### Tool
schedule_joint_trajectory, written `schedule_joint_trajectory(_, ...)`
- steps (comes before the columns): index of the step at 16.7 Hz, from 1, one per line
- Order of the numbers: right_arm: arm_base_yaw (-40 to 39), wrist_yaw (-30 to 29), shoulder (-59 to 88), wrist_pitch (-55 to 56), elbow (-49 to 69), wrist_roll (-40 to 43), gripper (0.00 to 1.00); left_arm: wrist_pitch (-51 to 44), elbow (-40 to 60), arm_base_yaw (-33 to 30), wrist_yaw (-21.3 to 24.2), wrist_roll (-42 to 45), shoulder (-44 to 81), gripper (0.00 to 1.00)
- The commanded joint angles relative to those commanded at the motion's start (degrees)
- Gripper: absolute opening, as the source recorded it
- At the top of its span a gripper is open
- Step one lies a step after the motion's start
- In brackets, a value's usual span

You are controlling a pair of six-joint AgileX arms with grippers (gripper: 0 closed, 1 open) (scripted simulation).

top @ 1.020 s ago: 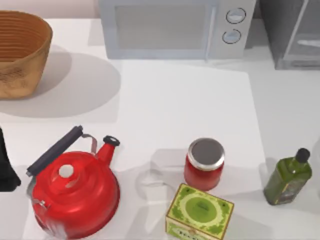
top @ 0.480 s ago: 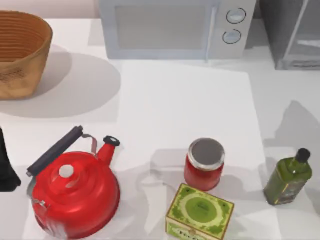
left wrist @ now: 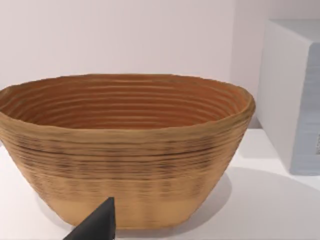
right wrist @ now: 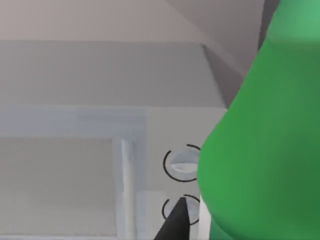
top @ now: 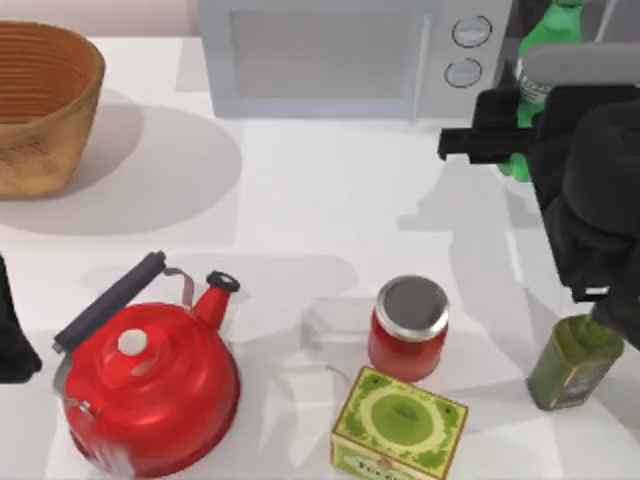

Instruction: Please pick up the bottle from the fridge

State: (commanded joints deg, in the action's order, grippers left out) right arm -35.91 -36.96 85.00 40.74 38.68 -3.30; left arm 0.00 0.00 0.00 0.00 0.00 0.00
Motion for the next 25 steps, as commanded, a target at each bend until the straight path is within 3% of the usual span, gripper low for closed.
schedule_joint_trajectory(5, -9.3, -9.4, 21.2, 10.7, 10.2, -0.9, 0.0, 0.0, 0.0, 0.0, 0.0, 0.0, 0.0, 1.0)
schedule_joint_trajectory(10, -14.2, -14.4, 32.1, 16.6, 15.8, -1.4, 0.0, 0.0, 0.0, 0.0, 0.0, 0.0, 0.0, 1.0)
schedule_joint_trajectory(18, -13.8, -14.1, 33.3, 17.0, 16.4, -1.3, 0.0, 0.0, 0.0, 0.0, 0.0, 0.0, 0.0, 1.0)
schedule_joint_trajectory(25, -9.1, -9.6, 43.7, 20.1, 24.3, -0.5, 0.0, 0.0, 0.0, 0.0, 0.0, 0.0, 0.0, 1.0)
